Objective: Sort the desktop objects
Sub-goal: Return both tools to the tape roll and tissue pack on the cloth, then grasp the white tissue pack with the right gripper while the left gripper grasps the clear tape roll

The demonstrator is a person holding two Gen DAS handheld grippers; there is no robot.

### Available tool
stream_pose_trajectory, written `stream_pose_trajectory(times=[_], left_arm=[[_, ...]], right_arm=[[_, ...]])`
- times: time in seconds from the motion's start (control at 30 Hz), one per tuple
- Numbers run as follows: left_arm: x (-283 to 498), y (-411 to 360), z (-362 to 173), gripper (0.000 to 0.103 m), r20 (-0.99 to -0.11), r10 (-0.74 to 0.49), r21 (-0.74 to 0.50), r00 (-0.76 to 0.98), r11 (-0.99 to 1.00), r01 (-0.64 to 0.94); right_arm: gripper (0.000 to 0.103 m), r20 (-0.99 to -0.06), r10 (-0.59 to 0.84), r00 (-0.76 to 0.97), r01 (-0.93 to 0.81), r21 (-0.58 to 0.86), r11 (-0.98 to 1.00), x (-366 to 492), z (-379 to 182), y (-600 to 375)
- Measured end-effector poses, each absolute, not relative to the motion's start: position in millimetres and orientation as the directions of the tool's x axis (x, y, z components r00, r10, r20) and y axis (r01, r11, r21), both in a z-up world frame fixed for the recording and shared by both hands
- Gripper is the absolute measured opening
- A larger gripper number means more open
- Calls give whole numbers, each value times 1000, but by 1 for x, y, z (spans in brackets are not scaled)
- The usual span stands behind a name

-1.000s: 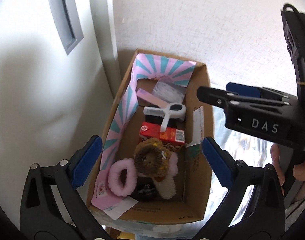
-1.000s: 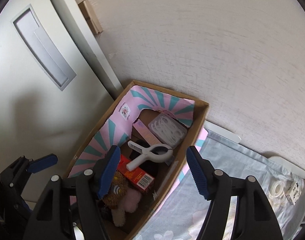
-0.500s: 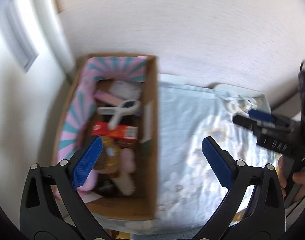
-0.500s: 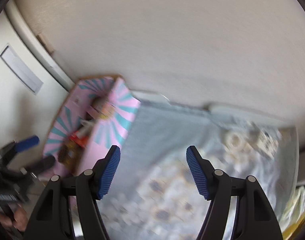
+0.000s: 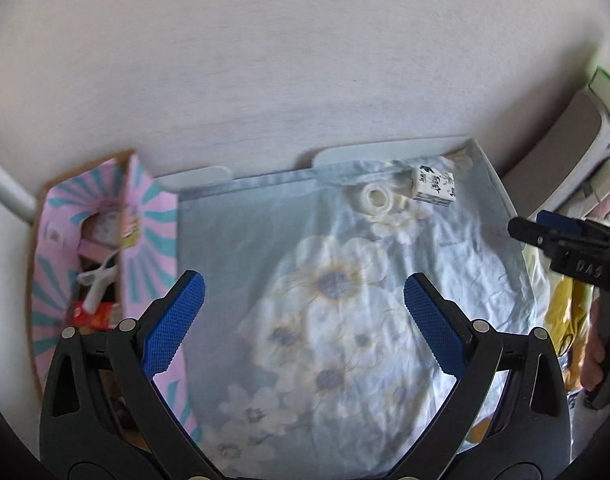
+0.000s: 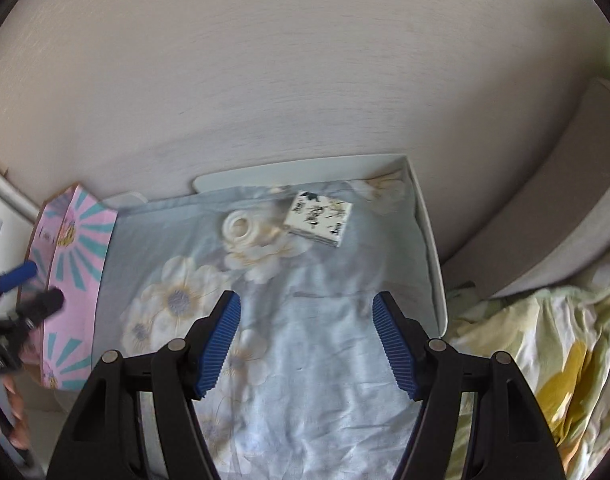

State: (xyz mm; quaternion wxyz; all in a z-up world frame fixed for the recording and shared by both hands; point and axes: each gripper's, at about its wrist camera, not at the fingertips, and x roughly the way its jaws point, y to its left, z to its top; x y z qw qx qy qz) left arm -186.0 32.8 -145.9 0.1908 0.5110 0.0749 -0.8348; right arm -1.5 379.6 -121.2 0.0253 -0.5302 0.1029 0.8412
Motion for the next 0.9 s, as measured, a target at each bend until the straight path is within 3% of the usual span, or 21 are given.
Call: stream_pose_trajectory(times=[0.2, 0.53, 0.9], left_arm=[[-232, 61, -191, 100, -865, -293, 163, -408, -932, 324], [-289, 45, -260, 100, -873, -267, 125, -409, -932, 341], [-317, 50, -288, 100, -860, -311, 180, -405, -927, 328]], right_arm=[[65, -918, -89, -387, -189, 173, -967, -44, -138, 386], [65, -947, -55, -317, -290, 152, -945, -94, -203, 397], [64, -959, -36, -281, -325, 130, -937, -106, -222, 396]])
